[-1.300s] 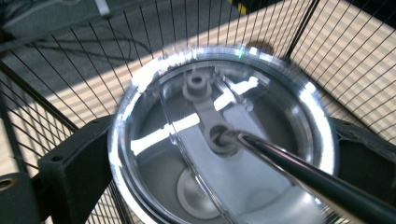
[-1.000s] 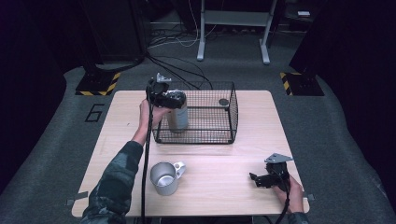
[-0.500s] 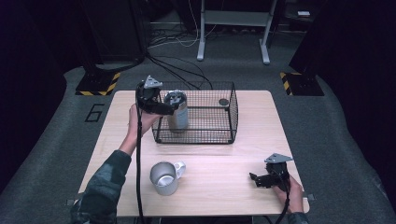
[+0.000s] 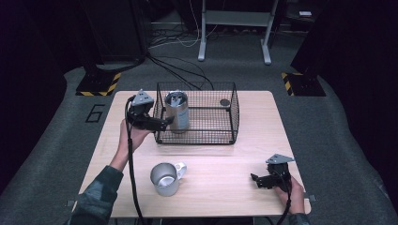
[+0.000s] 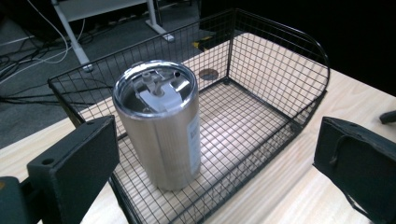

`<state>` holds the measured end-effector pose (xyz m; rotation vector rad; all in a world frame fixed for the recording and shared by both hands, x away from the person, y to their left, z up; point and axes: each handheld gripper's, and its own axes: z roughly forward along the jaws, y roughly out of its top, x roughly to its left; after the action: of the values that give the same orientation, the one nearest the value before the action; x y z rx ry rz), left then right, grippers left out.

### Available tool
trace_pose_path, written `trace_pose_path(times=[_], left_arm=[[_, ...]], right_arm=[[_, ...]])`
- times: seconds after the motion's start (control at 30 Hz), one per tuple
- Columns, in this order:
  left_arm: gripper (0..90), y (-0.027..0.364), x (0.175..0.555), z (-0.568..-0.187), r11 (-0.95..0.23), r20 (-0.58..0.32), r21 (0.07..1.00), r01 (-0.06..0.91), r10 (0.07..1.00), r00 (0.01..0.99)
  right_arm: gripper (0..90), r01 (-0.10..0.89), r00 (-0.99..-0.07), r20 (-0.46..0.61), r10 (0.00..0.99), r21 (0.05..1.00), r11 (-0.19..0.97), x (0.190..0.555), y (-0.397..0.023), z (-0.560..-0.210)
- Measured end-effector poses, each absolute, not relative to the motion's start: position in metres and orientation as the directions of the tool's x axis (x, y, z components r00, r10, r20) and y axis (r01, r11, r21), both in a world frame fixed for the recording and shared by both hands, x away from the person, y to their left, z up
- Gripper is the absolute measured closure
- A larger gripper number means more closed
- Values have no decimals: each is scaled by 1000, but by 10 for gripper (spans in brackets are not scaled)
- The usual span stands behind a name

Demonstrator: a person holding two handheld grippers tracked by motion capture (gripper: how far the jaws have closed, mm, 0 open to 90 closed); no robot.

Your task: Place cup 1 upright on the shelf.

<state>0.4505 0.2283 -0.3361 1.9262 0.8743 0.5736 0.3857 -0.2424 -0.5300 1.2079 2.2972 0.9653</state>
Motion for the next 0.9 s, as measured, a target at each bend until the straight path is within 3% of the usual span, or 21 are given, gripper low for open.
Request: trace_pose_path(times=[0.2,0.37,0.9], left_arm=[[0,233,430,-347,-335,25,876,347,750,661],[0,235,410,-361,-383,81,859,341,758,647],[0,256,375,-390,-336,46,873,353,778,626]], right_arm=[[0,575,-564,-6,826,715,398,386,-242,-530],[0,573,-564,-5,826,717,396,386,-242,-530],[0,577,-560,-5,829,715,394,385,-242,-530]])
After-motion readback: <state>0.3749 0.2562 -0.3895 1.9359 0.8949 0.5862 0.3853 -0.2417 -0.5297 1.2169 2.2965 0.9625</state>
